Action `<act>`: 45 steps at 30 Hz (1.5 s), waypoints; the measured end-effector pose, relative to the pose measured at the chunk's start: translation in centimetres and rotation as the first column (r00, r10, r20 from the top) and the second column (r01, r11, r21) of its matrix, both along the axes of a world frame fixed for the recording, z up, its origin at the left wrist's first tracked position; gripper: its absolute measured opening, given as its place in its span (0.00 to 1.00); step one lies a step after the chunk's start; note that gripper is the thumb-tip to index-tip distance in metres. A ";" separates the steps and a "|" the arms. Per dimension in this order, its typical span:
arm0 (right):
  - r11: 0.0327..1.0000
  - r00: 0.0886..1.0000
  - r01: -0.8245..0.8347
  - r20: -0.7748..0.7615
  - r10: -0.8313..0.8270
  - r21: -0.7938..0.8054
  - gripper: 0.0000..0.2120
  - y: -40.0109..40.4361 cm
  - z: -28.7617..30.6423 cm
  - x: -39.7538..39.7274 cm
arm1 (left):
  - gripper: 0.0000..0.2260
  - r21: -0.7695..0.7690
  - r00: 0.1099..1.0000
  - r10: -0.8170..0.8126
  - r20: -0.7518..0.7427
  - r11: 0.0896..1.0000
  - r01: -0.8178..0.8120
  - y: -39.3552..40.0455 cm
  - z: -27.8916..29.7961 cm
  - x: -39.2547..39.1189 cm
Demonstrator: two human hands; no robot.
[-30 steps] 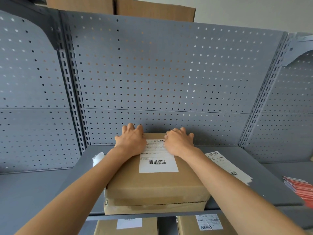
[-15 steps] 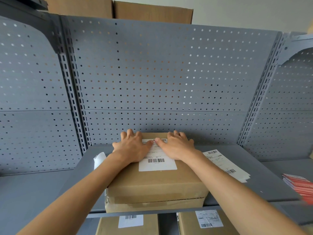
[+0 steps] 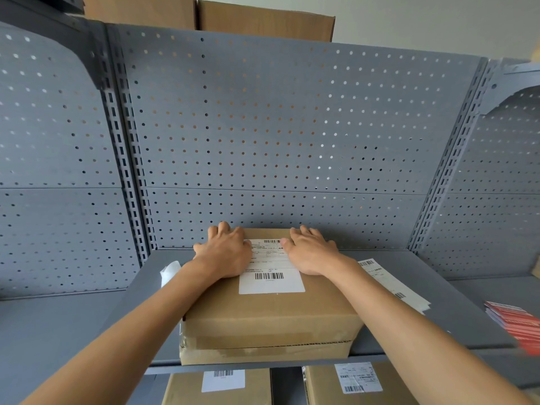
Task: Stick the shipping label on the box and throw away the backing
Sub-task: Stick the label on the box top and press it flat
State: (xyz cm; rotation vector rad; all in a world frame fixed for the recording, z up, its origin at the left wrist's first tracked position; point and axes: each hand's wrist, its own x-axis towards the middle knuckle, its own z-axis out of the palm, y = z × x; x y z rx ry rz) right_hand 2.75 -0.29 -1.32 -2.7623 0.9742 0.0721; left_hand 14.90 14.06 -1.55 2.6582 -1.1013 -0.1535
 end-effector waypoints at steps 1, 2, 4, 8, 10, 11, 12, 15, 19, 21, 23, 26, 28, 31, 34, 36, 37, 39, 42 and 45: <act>1.000 1.000 -0.002 0.000 0.002 0.005 0.29 -0.1 0.0 -0.1 | 0.19 0.001 1.000 -0.002 -0.003 1.000 0.002 0.0 0.0 0.0; 1.000 1.000 -0.005 0.001 0.005 0.007 0.29 -0.1 0.0 -0.1 | 0.19 0.001 1.000 -0.005 -0.005 1.000 0.005 0.0 0.0 0.0; 1.000 1.000 -0.012 0.007 0.012 0.006 0.28 -0.2 0.0 -0.2 | 0.19 0.002 1.000 -0.010 -0.010 1.000 0.010 0.0 0.0 0.1; 1.000 1.000 -0.017 0.019 0.017 0.015 0.27 0.0 0.2 -0.4 | 0.18 0.001 1.000 -0.013 -0.017 1.000 0.013 0.2 0.2 0.0; 0.999 0.999 -0.024 0.024 0.023 0.029 0.28 0.1 0.5 -0.6 | 0.19 0.007 0.999 -0.013 -0.034 1.000 0.013 0.4 0.6 -0.2; 0.999 0.999 -0.028 0.034 0.026 0.044 0.29 0.3 0.7 -0.8 | 0.21 0.008 0.999 -0.013 -0.043 1.000 0.013 0.6 0.9 -0.4; 0.998 0.999 -0.029 0.047 0.027 0.059 0.30 0.5 1.0 -1.2 | 0.23 0.001 0.999 -0.014 -0.048 1.000 0.014 1.0 1.2 -0.7; 0.998 0.997 -0.031 0.069 0.027 0.054 0.38 1.3 1.6 -2.8 | 0.29 -0.064 0.999 -0.025 -0.031 0.998 0.023 2.8 1.8 -2.0; 0.997 1.000 -0.024 0.014 0.023 0.077 0.43 2.7 1.4 -3.8 | 0.33 -0.037 0.998 -0.052 -0.018 0.998 0.052 4.1 1.2 -3.5; 0.997 1.000 -0.021 0.005 0.021 0.079 0.44 3.1 1.1 -3.5 | 0.35 -0.017 0.999 -0.043 -0.028 0.999 0.043 3.8 0.7 -3.6; 0.999 1.000 -0.015 0.004 0.015 0.048 0.43 3.3 0.9 -3.1 | 0.36 -0.009 0.999 -0.035 -0.024 0.999 0.035 3.6 0.5 -3.6; 1.000 1.000 -0.017 0.005 0.017 0.017 0.42 3.2 0.6 -3.0 | 0.33 -0.013 0.999 -0.042 -0.013 0.999 0.042 3.6 0.4 -3.4; 1.000 1.000 -0.016 0.010 0.016 0.022 0.40 3.2 0.5 -3.1 | 0.31 -0.016 0.999 -0.046 -0.016 0.999 0.046 3.6 0.4 -3.5; 0.999 1.000 -0.016 0.017 0.016 0.032 0.37 3.1 0.6 -3.1 | 0.29 -0.025 0.999 -0.047 -0.026 0.999 0.047 3.6 0.5 -3.4; 0.999 1.000 -0.016 0.016 0.015 0.039 0.35 3.1 0.5 -3.2 | 0.27 -0.025 0.998 -0.049 -0.036 0.999 0.048 3.6 0.5 -3.3; 0.999 1.000 -0.016 0.012 0.015 0.041 0.34 2.9 0.5 -3.1 | 0.27 -0.022 0.998 -0.054 -0.035 0.998 0.054 3.6 0.5 -3.3; 0.999 1.000 -0.016 0.009 0.016 0.045 0.33 2.9 0.5 -3.1 | 0.26 -0.021 0.998 -0.056 -0.035 0.998 0.055 3.6 0.5 -3.2; 0.998 1.000 -0.017 0.004 0.016 0.054 0.32 2.7 0.6 -3.1 | 0.25 -0.026 0.998 -0.058 -0.040 0.998 0.057 3.7 0.6 -3.2; 0.998 1.000 -0.024 0.000 0.024 0.056 0.30 2.5 0.6 -3.2 | 0.24 -0.032 0.997 -0.063 -0.048 0.998 0.062 3.8 0.5 -3.1; 0.998 0.999 -0.032 0.002 0.032 0.055 0.28 2.5 0.6 -3.4 | 0.23 -0.033 0.996 -0.071 -0.047 0.997 0.069 3.8 0.5 -3.0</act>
